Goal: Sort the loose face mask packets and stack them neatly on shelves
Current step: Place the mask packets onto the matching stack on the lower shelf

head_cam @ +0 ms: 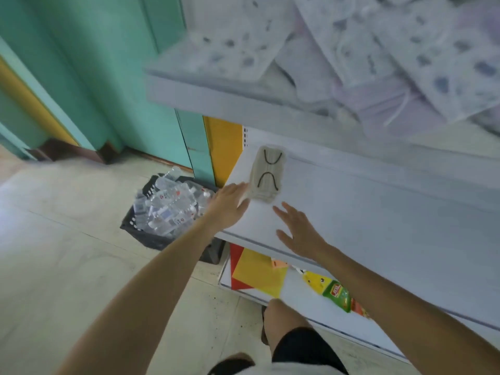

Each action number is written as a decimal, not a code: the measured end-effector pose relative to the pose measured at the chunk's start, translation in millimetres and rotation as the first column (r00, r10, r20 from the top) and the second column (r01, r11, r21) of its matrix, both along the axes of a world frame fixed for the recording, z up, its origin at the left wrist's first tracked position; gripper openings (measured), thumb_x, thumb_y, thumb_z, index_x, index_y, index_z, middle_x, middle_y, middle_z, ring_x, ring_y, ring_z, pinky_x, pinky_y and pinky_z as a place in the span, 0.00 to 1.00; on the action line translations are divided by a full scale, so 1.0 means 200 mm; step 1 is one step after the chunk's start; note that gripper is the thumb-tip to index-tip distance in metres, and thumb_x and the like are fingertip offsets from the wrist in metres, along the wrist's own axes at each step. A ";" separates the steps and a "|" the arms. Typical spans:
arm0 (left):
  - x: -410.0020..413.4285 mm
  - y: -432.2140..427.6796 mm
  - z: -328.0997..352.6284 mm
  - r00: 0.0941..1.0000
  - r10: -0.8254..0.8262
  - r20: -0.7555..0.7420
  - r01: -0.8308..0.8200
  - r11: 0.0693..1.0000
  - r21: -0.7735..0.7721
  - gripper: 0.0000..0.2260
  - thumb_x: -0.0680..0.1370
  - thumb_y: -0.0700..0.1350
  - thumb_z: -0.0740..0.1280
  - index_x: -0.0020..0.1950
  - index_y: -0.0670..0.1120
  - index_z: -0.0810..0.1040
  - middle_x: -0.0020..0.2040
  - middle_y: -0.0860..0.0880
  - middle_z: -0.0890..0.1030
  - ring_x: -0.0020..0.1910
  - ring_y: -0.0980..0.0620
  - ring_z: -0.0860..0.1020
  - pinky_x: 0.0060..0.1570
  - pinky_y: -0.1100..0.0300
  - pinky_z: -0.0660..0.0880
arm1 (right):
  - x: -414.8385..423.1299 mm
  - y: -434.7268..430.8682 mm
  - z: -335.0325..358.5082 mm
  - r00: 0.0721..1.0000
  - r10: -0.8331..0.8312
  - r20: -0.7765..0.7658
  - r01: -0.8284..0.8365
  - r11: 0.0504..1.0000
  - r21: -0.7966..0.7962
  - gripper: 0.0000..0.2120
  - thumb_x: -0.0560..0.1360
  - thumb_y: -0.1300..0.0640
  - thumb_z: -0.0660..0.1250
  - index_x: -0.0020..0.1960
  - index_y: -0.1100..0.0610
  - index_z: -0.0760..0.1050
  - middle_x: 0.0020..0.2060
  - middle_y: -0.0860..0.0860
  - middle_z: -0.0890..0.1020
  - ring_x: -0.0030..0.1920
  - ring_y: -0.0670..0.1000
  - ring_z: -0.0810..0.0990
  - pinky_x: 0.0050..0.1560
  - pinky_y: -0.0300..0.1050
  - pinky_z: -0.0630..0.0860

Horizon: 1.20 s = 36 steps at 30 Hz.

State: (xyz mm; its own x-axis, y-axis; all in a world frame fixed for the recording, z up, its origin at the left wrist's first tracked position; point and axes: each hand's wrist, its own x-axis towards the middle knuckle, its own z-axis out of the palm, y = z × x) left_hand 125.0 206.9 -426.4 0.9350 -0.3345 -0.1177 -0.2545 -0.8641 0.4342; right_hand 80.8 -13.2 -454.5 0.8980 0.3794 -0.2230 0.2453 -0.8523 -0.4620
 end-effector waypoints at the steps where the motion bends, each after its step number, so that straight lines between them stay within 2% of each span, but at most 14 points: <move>1: -0.08 0.04 0.10 0.997 -0.073 0.039 0.071 0.997 0.036 0.20 0.83 0.49 0.53 0.75 0.46 0.62 0.73 0.45 0.66 0.73 0.47 0.62 0.71 0.52 0.58 | -0.09 0.02 0.08 0.998 0.058 0.029 -0.058 0.998 0.005 0.27 0.81 0.51 0.55 0.77 0.52 0.49 0.76 0.52 0.51 0.75 0.53 0.52 0.73 0.47 0.50; 4: -0.29 0.14 0.40 0.952 -0.275 0.131 0.258 0.957 0.135 0.18 0.83 0.49 0.54 0.72 0.47 0.68 0.69 0.50 0.73 0.67 0.51 0.70 0.66 0.57 0.65 | -0.29 0.11 0.32 0.965 0.185 0.184 -0.197 0.979 0.050 0.25 0.81 0.53 0.56 0.75 0.53 0.55 0.74 0.50 0.62 0.72 0.50 0.61 0.69 0.38 0.53; 6: -0.40 0.18 0.60 0.921 -0.325 0.214 0.290 0.940 0.180 0.18 0.83 0.50 0.54 0.72 0.49 0.68 0.68 0.51 0.74 0.65 0.53 0.72 0.63 0.59 0.67 | -0.37 0.19 0.49 0.923 0.246 0.295 -0.273 0.961 0.053 0.22 0.80 0.55 0.58 0.74 0.54 0.61 0.71 0.49 0.66 0.70 0.49 0.65 0.67 0.36 0.54; 9: -0.54 0.19 0.91 0.841 -0.350 0.413 0.303 0.936 0.177 0.16 0.82 0.48 0.56 0.68 0.46 0.74 0.58 0.49 0.81 0.54 0.50 0.80 0.51 0.58 0.75 | -0.46 0.29 0.75 0.825 0.283 0.489 -0.355 0.933 0.059 0.19 0.77 0.59 0.63 0.67 0.58 0.71 0.64 0.53 0.75 0.64 0.53 0.74 0.65 0.45 0.65; 11: -0.61 0.18 1.09 0.712 -0.366 0.599 0.349 0.925 0.150 0.16 0.80 0.46 0.57 0.61 0.42 0.79 0.49 0.46 0.84 0.43 0.48 0.83 0.40 0.56 0.79 | -0.50 0.32 0.91 0.722 0.267 0.638 -0.380 0.924 0.044 0.16 0.73 0.61 0.66 0.60 0.60 0.78 0.57 0.55 0.80 0.56 0.55 0.80 0.59 0.50 0.72; 13: -0.62 0.18 1.24 0.612 -0.331 0.718 0.325 0.933 0.153 0.17 0.79 0.46 0.56 0.59 0.41 0.80 0.49 0.46 0.84 0.44 0.48 0.83 0.39 0.55 0.79 | -0.51 0.32 1.06 0.646 0.240 0.725 -0.391 0.919 0.044 0.13 0.72 0.63 0.67 0.55 0.62 0.80 0.54 0.57 0.82 0.53 0.56 0.81 0.56 0.51 0.74; 17: -0.45 0.12 1.44 0.716 -0.120 0.687 0.121 0.991 0.047 0.17 0.82 0.47 0.56 0.69 0.47 0.72 0.66 0.49 0.75 0.63 0.49 0.73 0.56 0.56 0.70 | -0.44 0.27 1.34 0.563 0.161 0.810 -0.378 0.922 0.080 0.11 0.73 0.63 0.64 0.52 0.64 0.81 0.54 0.59 0.82 0.52 0.58 0.81 0.53 0.52 0.77; 20: -0.30 0.05 1.48 0.807 0.022 0.590 0.017 0.998 -0.060 0.18 0.82 0.48 0.55 0.72 0.48 0.67 0.68 0.46 0.71 0.65 0.48 0.70 0.58 0.57 0.67 | -0.37 0.20 1.47 0.518 0.063 0.853 -0.299 0.948 0.111 0.11 0.71 0.68 0.67 0.53 0.64 0.80 0.55 0.61 0.80 0.54 0.61 0.80 0.54 0.54 0.76; 21: -0.26 0.02 1.47 0.828 0.065 0.556 -0.018 0.996 -0.089 0.19 0.82 0.48 0.55 0.73 0.47 0.66 0.68 0.45 0.70 0.66 0.47 0.70 0.59 0.56 0.67 | -0.34 0.17 1.50 0.517 0.027 0.855 -0.254 0.959 0.124 0.12 0.71 0.68 0.67 0.54 0.64 0.80 0.56 0.61 0.79 0.56 0.61 0.79 0.56 0.52 0.74; 23: -0.17 -0.03 1.45 0.888 0.142 0.437 -0.123 0.990 -0.072 0.20 0.82 0.50 0.55 0.74 0.47 0.64 0.70 0.41 0.68 0.68 0.43 0.67 0.62 0.55 0.66 | -0.26 0.10 1.56 0.607 -0.067 0.792 -0.088 0.985 0.150 0.15 0.75 0.63 0.65 0.61 0.62 0.76 0.63 0.59 0.75 0.63 0.59 0.74 0.62 0.49 0.68; 25: -0.11 -0.07 1.44 0.935 0.182 0.303 -0.215 0.974 0.076 0.22 0.82 0.53 0.54 0.75 0.48 0.61 0.71 0.39 0.66 0.69 0.40 0.65 0.65 0.52 0.65 | -0.16 0.04 1.59 0.752 -0.150 0.642 0.120 0.989 0.090 0.20 0.78 0.55 0.61 0.69 0.57 0.68 0.70 0.55 0.67 0.69 0.57 0.64 0.67 0.49 0.61; 27: -0.07 -0.10 1.43 0.952 0.183 0.244 -0.231 0.955 0.186 0.23 0.81 0.54 0.55 0.74 0.46 0.63 0.71 0.40 0.68 0.69 0.40 0.66 0.65 0.52 0.64 | -0.09 -0.01 1.59 0.837 -0.209 0.506 0.260 0.965 -0.032 0.22 0.79 0.49 0.58 0.71 0.57 0.65 0.71 0.54 0.65 0.69 0.56 0.61 0.67 0.49 0.60; 32: -0.03 -0.09 1.43 0.932 0.294 0.213 -0.301 0.954 0.001 0.27 0.76 0.57 0.66 0.71 0.47 0.66 0.68 0.41 0.70 0.66 0.41 0.69 0.62 0.52 0.69 | -0.01 -0.05 1.57 0.870 -0.199 0.451 0.310 0.932 -0.186 0.19 0.78 0.45 0.56 0.58 0.60 0.71 0.60 0.56 0.70 0.61 0.58 0.66 0.58 0.50 0.66; 36: -0.04 -0.08 1.43 0.922 0.314 0.224 -0.274 0.942 -0.195 0.29 0.73 0.50 0.72 0.70 0.45 0.67 0.67 0.42 0.72 0.64 0.44 0.72 0.55 0.57 0.68 | 0.01 -0.06 1.58 0.870 -0.204 0.450 0.320 0.926 -0.199 0.20 0.77 0.42 0.58 0.55 0.58 0.72 0.59 0.55 0.71 0.61 0.58 0.66 0.58 0.50 0.66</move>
